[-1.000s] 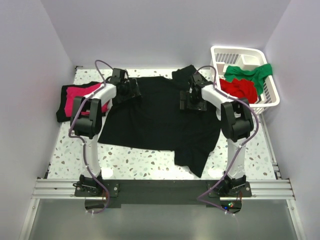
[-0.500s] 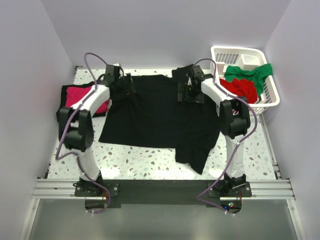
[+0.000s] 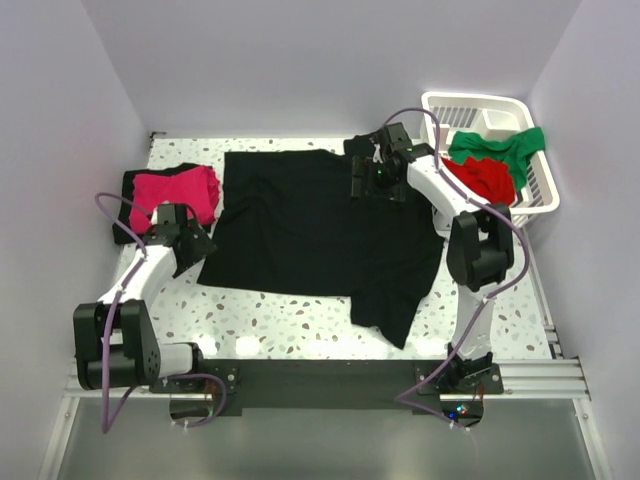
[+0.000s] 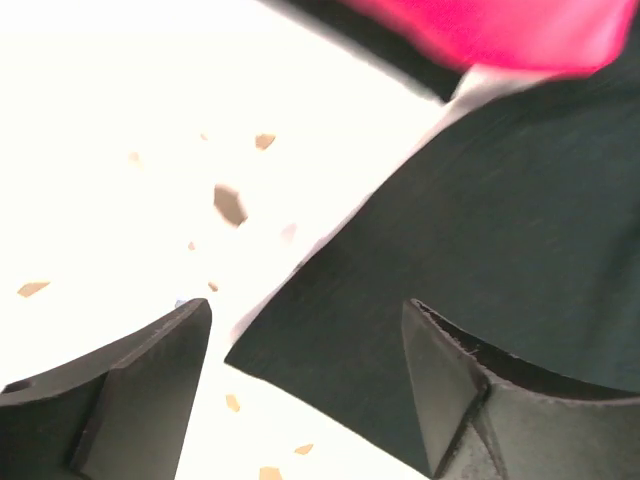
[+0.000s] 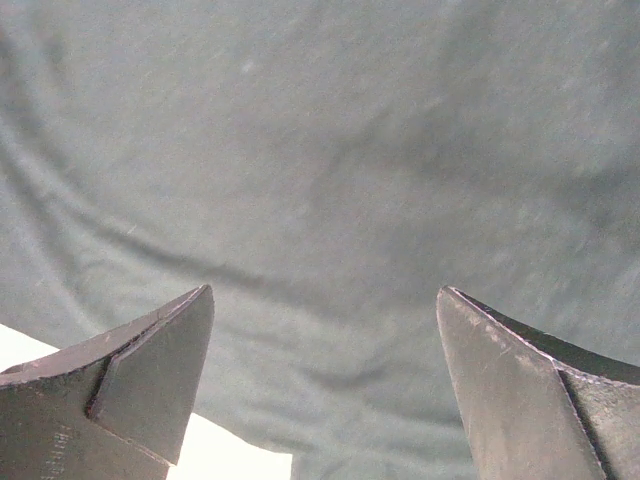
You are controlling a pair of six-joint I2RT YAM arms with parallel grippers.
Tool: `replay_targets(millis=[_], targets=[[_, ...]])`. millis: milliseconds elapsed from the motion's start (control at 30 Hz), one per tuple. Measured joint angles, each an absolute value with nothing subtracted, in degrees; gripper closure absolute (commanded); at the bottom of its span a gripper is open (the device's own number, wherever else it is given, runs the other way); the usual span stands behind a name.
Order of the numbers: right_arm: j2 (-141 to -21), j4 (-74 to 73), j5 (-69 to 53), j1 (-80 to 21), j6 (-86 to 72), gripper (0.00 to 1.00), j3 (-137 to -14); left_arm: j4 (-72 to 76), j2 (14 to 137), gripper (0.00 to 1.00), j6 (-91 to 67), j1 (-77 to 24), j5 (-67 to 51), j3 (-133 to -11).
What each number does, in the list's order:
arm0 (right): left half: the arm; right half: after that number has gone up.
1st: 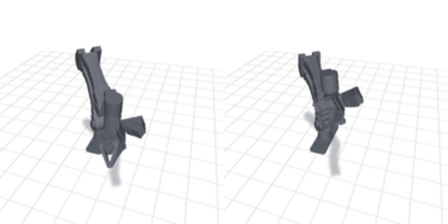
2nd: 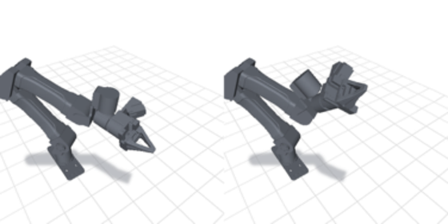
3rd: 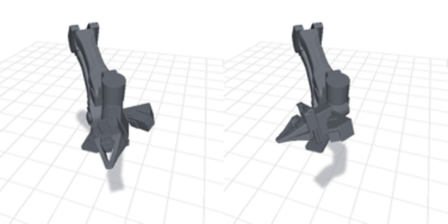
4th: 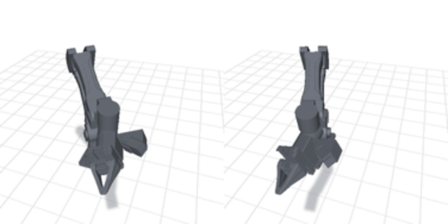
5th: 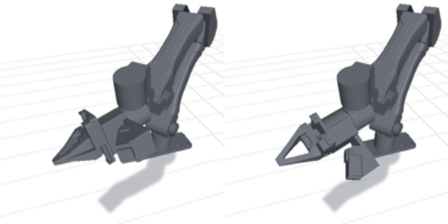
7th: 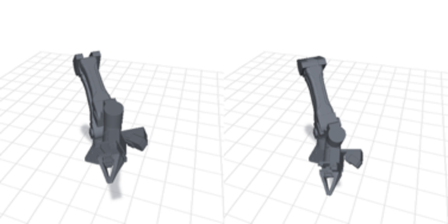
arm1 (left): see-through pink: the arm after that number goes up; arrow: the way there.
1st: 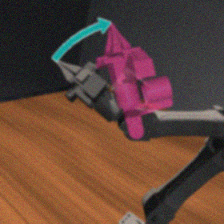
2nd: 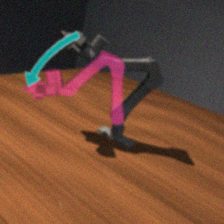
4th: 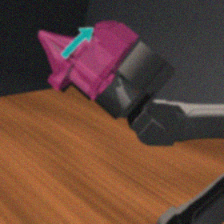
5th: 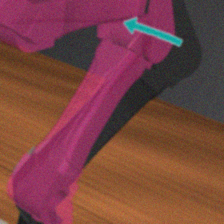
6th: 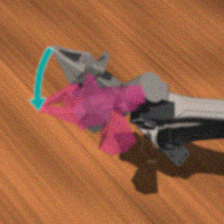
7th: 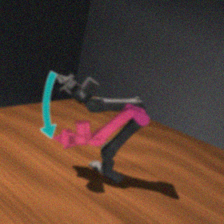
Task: Fold and stack the t-shirts
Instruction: Flatten the tshirt out
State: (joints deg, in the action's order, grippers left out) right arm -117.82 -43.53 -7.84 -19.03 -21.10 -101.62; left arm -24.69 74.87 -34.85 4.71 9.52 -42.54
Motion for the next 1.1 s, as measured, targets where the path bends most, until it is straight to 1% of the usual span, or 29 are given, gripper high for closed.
replay_targets(millis=[33,100,133,300,633,700,767,800,967,1000,1100], targets=[[-116.1,-43.4,-8.3,-19.3,-21.5,0.04,-100.4,-24.9,74.6,0.25,-35.2,4.9,9.6,-41.6],[-114.9,-43.3,-8.4,-19.7,-21.7,0.04,-99.7,-24.9,74.3,0.28,-35.7,5.6,9.6,-40.4],[-114.1,-43.1,-8.4,-19.9,-21.8,0.04,-99.0,-24.6,74.2,0.32,-35.9,6.1,9.5,-40.0],[-112.0,-43.0,-8.5,-20.3,-21.9,0.05,-95.5,-24.2,73.8,0.44,-36.5,7.1,9.3,-37.3],[-110.9,-43.3,-8.1,-20.3,-21.9,0.05,-91.3,-23.5,73.8,0.53,-36.9,7.1,8.3,-33.7],[-110.4,-43.2,-8.1,-20.3,-21.9,0.05,-91.0,-23.1,73.8,0.6,-36.9,7.1,8.3,-33.5],[-109.8,-43.2,-8.1,-20.3,-21.9,0.05,-90.7,-22.7,73.9,0.64,-36.9,7.1,8.2,-33.4],[-109.5,-43.3,-8.0,-20.3,-21.9,0.05,-90.6,-22.5,73.9,0.71,-36.9,7.1,8.2,-33.3],[-108.3,-43.3,-7.2,-20.3,-21.9,0.05,-90.0,-21.1,74.3,0.88,-36.9,7.1,7.6,-33.1],[-107.8,-43.3,-7.1,-20.3,-21.9,0.06,-89.5,-20.9,74.3,0.93,-36.9,7.1,7.4,-33.0],[-106.3,-43.3,-7.0,-20.4,-21.9,0.1,-87.1,-20.6,74.4,1.0,-36.9,7.1,6.3,-32.9]])
